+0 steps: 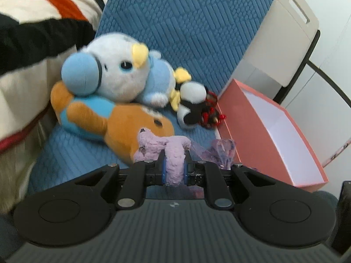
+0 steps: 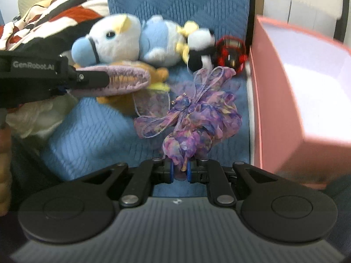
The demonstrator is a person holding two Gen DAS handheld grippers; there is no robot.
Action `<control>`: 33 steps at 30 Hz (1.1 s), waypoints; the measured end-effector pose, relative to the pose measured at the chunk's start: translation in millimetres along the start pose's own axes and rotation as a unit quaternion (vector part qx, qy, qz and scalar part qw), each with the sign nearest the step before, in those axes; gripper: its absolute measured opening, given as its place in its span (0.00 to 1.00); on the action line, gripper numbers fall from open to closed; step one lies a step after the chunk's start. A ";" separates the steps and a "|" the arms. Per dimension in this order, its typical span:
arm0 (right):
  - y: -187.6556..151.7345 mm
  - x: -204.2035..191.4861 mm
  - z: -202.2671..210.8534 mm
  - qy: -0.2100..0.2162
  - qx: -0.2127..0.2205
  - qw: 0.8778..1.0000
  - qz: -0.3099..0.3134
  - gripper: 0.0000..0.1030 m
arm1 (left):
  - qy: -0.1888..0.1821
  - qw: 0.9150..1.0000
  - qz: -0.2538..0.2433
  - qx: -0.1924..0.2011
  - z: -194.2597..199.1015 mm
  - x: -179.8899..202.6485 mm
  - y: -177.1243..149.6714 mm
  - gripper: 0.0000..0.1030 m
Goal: Organize objects
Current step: 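Lift pink bunny with left tool while right tool carries purple bow toward pink box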
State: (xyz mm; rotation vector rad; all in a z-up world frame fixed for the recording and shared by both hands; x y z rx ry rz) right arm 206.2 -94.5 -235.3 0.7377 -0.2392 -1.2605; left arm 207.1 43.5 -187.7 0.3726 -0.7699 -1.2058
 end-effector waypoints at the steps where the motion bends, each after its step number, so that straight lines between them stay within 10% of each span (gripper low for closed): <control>1: -3.6 1.2 -0.3 0.000 -0.007 1.000 -0.005 0.14 | -0.002 1.000 0.000 -0.014 -1.3 0.7 -3.9 0.16; 10: -13.5 6.0 -5.1 -0.013 -0.027 1.000 0.009 0.35 | 0.036 0.995 -0.057 -0.071 -19.6 15.5 -28.5 0.22; 14: -14.4 2.8 -1.1 -0.014 -0.019 0.999 0.027 0.65 | 0.053 0.994 -0.047 -0.086 -26.7 9.7 -27.8 0.66; 33: 0.7 0.2 -31.7 -0.098 0.030 0.994 0.044 0.68 | 0.075 0.990 0.022 -0.120 -72.3 -11.1 -21.4 0.68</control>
Point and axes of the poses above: each gripper's, at about its wrist camera, not at the fingertips, and z roughly against the way its jaws point, x to its right, y to its top, the point moved 2 cm from there along -z, roughly the way its jaws point, and after that the axes turned 8 degrees about y, right-handed, at the moved point
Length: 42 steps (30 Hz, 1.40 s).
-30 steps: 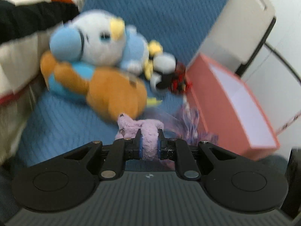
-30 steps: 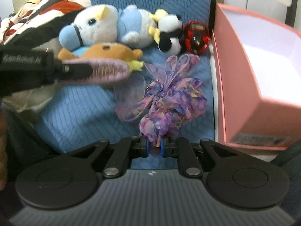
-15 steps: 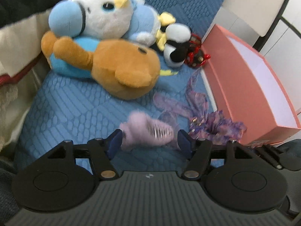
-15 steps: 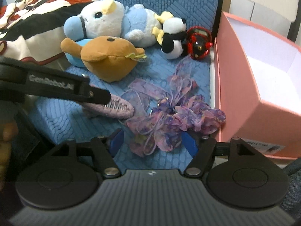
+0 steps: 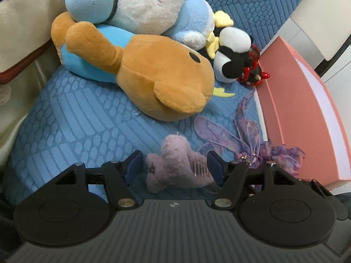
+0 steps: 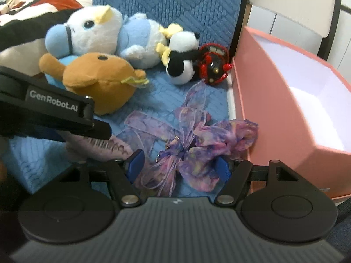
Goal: Organize objects
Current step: 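Lift pink bunny with left tool while right tool carries purple bow toward pink box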
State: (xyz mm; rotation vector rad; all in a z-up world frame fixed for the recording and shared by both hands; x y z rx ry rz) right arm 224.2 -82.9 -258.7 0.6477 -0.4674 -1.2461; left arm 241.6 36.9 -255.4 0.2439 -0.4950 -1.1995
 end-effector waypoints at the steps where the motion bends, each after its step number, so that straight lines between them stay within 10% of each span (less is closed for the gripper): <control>1: -1.2 0.3 -4.2 0.002 -0.007 1.000 -0.001 0.67 | 0.002 1.000 -0.003 -0.004 -1.7 1.5 -0.8 0.68; 6: -5.9 1.3 -16.4 -0.002 -0.018 1.000 -0.002 0.60 | 0.010 1.000 -0.011 -0.007 -2.1 3.1 -4.7 0.68; 11: -6.1 1.4 -16.6 0.009 -0.019 1.000 -0.005 0.30 | 0.014 1.000 -0.009 -0.015 1.1 2.6 -11.1 0.68; 32: 10.4 8.7 26.4 0.050 -0.003 0.999 -0.015 0.27 | -0.010 0.998 0.054 0.013 23.6 -10.9 -17.3 0.61; 42: 35.4 25.7 74.7 0.102 0.017 0.994 -0.038 0.27 | 0.009 0.997 0.070 0.036 75.7 6.1 -11.7 0.35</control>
Point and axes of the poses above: each gripper's, at about its wrist camera, not at the fingertips, and z roughly against the way its jaws point, x to its right, y to its top, the point moved 2 cm from there along -z, roughly the way its jaws point, and after that the axes turned 8 degrees about y, right-handed, at the moved point
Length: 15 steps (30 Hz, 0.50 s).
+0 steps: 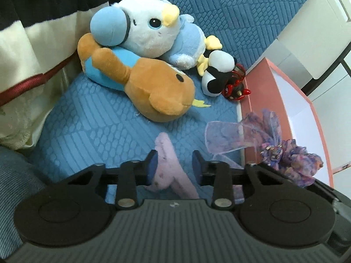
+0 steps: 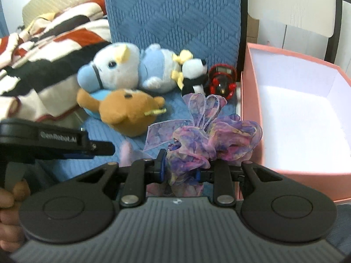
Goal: Organize objects
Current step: 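Lift pink bunny with left tool while right tool carries purple bow toward pink box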
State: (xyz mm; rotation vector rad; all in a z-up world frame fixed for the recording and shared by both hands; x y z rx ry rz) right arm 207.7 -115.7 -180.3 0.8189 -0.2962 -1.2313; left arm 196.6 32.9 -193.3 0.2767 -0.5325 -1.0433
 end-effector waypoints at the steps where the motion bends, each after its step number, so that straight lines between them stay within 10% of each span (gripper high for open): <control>1: 3.6 1.5 4.6 0.004 0.003 1.000 -0.003 0.27 | -0.002 1.000 -0.001 0.002 2.2 2.7 0.1 0.35; 11: 8.9 5.6 18.7 0.018 0.006 1.000 0.005 0.27 | 0.002 0.999 0.054 0.009 -1.6 -11.9 -16.6 0.36; 15: -2.5 3.6 16.2 0.024 0.000 1.000 -0.007 0.27 | 0.005 0.997 0.071 -0.006 -17.8 -16.2 -30.6 0.51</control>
Point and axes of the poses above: each gripper's, at about its wrist camera, not at the fingertips, and z roughly against the way its jaws point, x to its right, y to its top, the point moved 2 cm from there along -z, roughly the way its jaws point, and after that the axes turned 8 degrees about y, right-handed, at the moved point
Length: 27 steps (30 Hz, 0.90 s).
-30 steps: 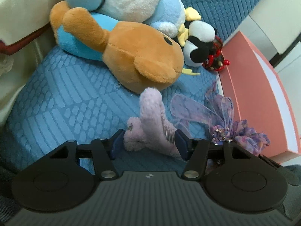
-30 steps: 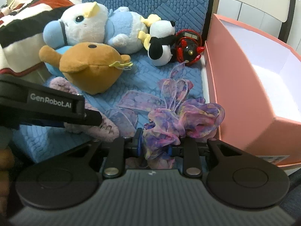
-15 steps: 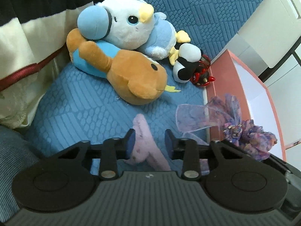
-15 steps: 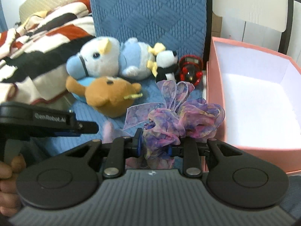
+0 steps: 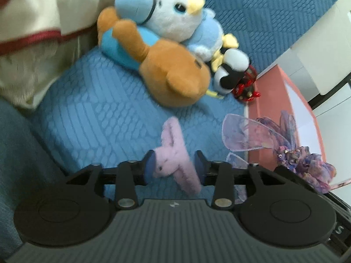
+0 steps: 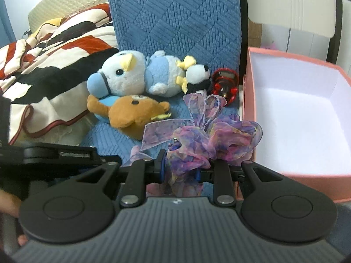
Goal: Organize objects
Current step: 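Lift pink bunny with left tool while right tool carries purple bow toward pink box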
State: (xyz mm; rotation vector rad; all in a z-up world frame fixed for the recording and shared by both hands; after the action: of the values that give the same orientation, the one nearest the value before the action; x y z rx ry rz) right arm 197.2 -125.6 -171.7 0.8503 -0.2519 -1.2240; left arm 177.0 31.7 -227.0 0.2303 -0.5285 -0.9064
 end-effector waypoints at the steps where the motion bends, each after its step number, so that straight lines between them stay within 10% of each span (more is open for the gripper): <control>1: -3.1 -0.6 -1.3 0.001 -0.002 1.000 -0.004 0.27 | 0.003 1.000 0.000 0.000 -3.0 -1.0 -2.9 0.52; 7: -15.9 -0.4 -3.8 -0.002 -0.011 1.000 -0.017 0.27 | 0.025 1.000 0.011 0.008 -20.8 1.1 -2.3 0.74; 19: -18.9 17.9 -2.7 -0.019 -0.022 0.999 -0.013 0.27 | 0.103 0.992 -0.070 0.028 -46.4 32.5 -14.7 0.61; 27: -8.9 16.4 10.8 -0.006 -0.023 1.000 -0.009 0.27 | 0.073 0.997 -0.029 0.010 -27.2 23.8 -11.4 0.60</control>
State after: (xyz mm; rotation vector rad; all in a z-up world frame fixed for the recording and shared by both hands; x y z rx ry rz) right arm 190.2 -145.8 -174.8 0.8073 -0.2266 -1.2478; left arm 195.4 5.0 -246.7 0.3297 -0.3977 -0.9331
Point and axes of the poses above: each gripper's, at about its wrist camera, not at the fingertips, and z roughly against the way its jaws point, x to its right, y to its top, the point moved 2 cm from there along -z, roughly the way its jaws point, and after that the axes turned 8 degrees about y, right-handed, at the moved point
